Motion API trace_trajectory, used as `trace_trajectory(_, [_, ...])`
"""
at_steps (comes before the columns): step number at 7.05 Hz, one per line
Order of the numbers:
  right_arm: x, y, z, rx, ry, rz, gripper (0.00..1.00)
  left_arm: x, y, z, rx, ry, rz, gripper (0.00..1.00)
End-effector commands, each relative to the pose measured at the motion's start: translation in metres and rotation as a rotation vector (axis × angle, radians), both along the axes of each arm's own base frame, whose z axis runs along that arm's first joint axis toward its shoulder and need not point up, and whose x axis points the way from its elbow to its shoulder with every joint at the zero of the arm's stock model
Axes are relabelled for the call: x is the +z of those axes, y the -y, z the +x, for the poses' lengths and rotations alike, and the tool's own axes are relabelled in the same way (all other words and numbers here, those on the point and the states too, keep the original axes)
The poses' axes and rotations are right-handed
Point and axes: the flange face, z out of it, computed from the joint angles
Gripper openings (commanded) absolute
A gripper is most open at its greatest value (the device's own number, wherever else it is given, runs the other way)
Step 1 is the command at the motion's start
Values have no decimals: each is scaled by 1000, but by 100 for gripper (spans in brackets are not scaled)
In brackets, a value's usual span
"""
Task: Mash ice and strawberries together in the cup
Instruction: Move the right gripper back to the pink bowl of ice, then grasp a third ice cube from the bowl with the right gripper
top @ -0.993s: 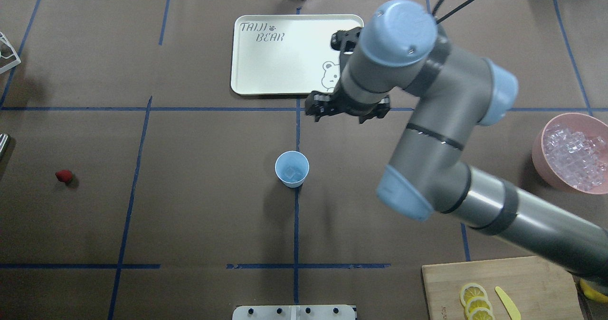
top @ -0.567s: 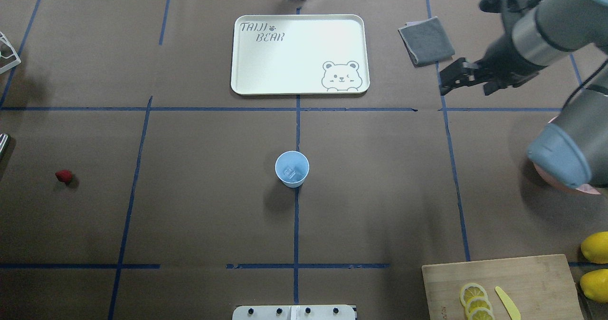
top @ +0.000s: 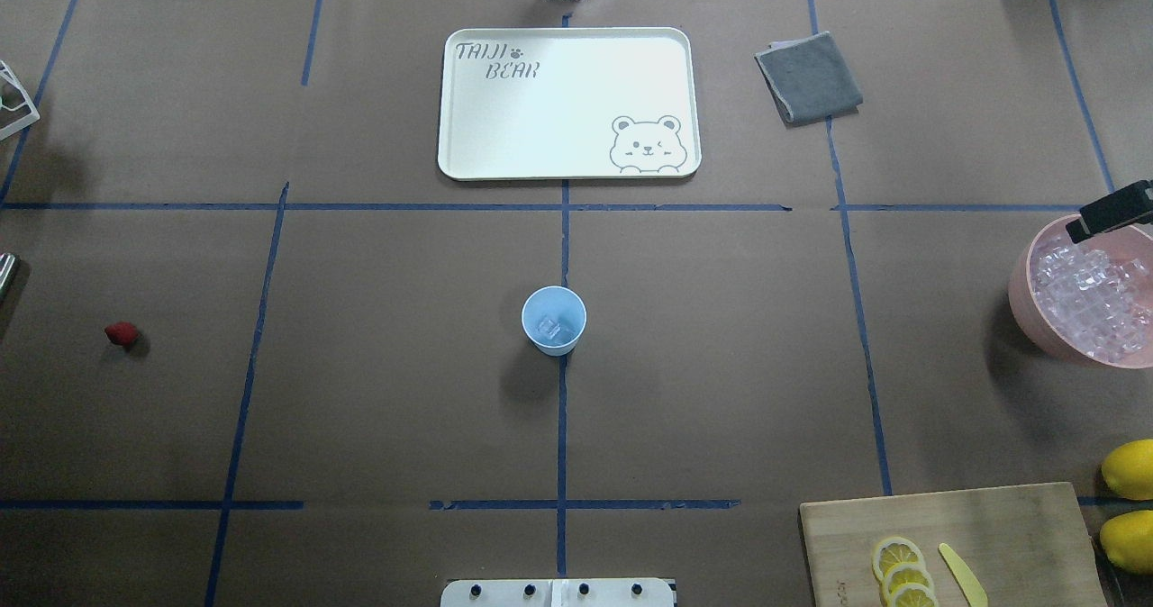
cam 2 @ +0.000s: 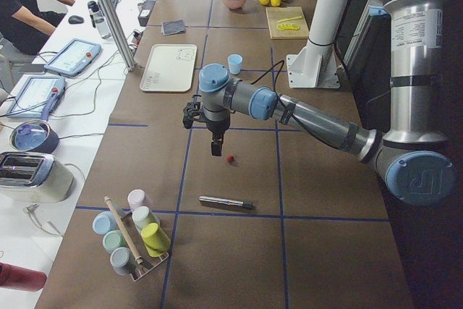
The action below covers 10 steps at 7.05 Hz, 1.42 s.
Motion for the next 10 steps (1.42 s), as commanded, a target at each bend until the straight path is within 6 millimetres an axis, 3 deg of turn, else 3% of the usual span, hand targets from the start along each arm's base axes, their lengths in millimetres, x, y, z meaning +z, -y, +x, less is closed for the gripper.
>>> trace_trajectory(1, [60, 2, 6, -62, -45, -37, 99, 0, 0, 0, 0, 0, 1, 100])
trace_trajectory(3, [91, 3, 5, -99, -65, -65, 99, 0, 0, 0, 0, 0, 2, 100])
trace_trajectory(6, [131, 24, -4, -99, -84, -147, 97, 0, 0, 1, 3, 0, 3, 100])
trace_trajectory(8, [132, 28, -9, -103, -82, -138, 86, 0, 1, 2, 3, -3, 14, 100])
trace_trajectory(10, [134, 34, -21, -121, -71, -97, 86, 0, 1, 2, 4, -3, 16, 100])
